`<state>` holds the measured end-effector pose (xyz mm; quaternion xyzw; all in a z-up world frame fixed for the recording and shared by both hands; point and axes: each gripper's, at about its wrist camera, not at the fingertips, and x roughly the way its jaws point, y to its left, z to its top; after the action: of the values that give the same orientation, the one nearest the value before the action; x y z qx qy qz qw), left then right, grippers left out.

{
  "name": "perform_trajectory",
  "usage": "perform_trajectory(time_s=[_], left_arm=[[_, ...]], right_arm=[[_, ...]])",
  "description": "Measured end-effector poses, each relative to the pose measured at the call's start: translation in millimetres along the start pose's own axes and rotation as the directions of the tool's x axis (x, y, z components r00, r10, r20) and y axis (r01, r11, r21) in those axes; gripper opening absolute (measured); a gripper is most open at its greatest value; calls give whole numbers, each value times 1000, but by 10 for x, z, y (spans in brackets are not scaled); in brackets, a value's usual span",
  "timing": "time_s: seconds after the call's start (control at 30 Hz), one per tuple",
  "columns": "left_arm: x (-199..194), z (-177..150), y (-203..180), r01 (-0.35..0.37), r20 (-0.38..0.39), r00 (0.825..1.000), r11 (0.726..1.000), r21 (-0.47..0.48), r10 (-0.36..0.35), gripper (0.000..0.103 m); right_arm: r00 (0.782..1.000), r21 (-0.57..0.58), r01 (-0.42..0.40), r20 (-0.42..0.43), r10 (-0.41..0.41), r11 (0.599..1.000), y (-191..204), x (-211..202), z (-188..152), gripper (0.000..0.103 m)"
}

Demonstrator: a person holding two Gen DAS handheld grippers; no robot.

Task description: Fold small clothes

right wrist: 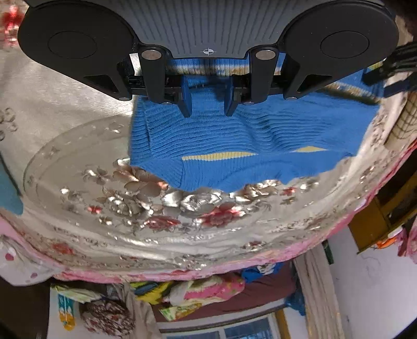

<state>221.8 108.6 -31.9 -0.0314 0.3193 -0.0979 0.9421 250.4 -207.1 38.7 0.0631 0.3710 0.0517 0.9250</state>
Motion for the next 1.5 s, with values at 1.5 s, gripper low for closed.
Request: perform_trajectory(time_s=[1.5], left_arm=[[-1315, -930, -328, 89, -247, 965, 996, -8, -89, 69]], right_arm=[[949, 200, -193, -211, 235, 960, -695, -1379, -1651, 32]])
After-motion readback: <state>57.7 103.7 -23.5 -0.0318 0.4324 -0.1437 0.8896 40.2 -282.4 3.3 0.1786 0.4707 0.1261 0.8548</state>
